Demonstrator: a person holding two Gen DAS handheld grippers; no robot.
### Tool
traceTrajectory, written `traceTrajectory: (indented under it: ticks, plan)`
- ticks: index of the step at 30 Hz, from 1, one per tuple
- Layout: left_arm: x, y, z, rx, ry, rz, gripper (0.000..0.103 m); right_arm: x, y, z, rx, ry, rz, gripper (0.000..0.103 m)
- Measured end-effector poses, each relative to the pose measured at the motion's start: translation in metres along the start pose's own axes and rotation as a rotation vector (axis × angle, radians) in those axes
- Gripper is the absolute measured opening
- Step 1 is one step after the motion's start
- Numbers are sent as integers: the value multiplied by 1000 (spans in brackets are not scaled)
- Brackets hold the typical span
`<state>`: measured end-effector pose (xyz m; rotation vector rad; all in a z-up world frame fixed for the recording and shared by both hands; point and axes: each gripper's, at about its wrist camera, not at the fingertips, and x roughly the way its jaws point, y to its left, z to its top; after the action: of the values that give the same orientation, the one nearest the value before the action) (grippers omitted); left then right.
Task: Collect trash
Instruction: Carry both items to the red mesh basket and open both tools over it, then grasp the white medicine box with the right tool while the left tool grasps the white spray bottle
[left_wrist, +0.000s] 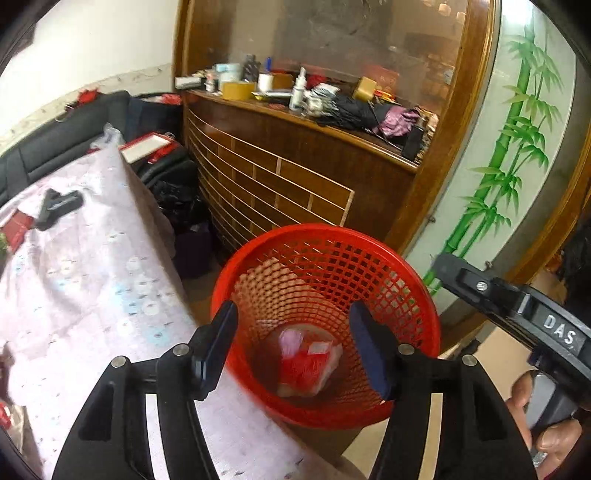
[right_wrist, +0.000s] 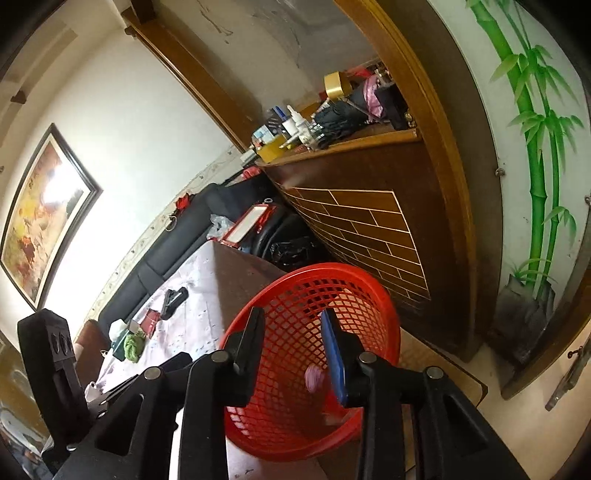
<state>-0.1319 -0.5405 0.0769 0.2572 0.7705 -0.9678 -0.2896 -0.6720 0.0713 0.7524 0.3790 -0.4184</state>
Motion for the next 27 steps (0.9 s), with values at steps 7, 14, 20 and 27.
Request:
traceTrajectory:
  ticks: [7, 14, 20, 27]
  plan:
    - [-52, 22, -39, 62, -110, 231, 78, -23, 28, -25, -71, -35, -19, 57]
    - [-107, 71, -89, 52, -119, 377, 78, -6, 69, -67, -137, 78, 27, 57]
    - [-153, 111, -132, -1, -120, 458, 78, 11, 117, -100, -222, 153, 81, 57]
    - [-186, 157, -173, -103, -113, 532, 79, 25, 171, -144, -328, 234, 131, 56]
